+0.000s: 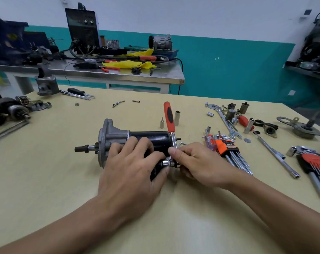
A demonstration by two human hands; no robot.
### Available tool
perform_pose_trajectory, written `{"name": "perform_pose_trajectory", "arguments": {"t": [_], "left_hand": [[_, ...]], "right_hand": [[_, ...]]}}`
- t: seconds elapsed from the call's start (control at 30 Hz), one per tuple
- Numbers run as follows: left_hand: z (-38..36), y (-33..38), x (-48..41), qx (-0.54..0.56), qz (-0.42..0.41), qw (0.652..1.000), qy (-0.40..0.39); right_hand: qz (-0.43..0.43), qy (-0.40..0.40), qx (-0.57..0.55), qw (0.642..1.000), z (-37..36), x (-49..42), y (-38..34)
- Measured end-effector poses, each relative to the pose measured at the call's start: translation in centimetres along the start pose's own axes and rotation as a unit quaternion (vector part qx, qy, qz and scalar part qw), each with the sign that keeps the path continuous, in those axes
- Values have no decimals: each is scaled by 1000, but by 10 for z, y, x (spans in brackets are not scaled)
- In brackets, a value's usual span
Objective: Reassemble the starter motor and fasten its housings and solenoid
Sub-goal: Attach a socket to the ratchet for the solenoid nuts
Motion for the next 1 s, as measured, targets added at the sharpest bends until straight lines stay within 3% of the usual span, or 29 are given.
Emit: {"name": "perform_pose_trajectory", "arguments": {"t": [0.2, 0.4, 0.67, 1.0], "left_hand": [[1, 1, -1, -4, 17, 1000, -12], [1, -1, -1, -3, 24, 1000, -16], [0, -1, 0, -2, 19, 1000, -6], [2, 1, 1, -12, 6, 1000, -1]], "right_hand": [[161, 32, 63, 984, 6, 12, -13], [231, 59, 143, 961, 2, 16, -21], [136, 64, 110, 982, 5, 4, -18], [-39, -21, 33, 998, -5, -3, -7]]}}
Point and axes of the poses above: each hand's wrist, its own x-axis away from the middle knuckle, its own z-axis out of the back of the hand, y = z × x, the point moved 9 cm from there along -x, towards the middle knuckle, and after that the axes turned 14 degrees about y, right-handed, at the moved point
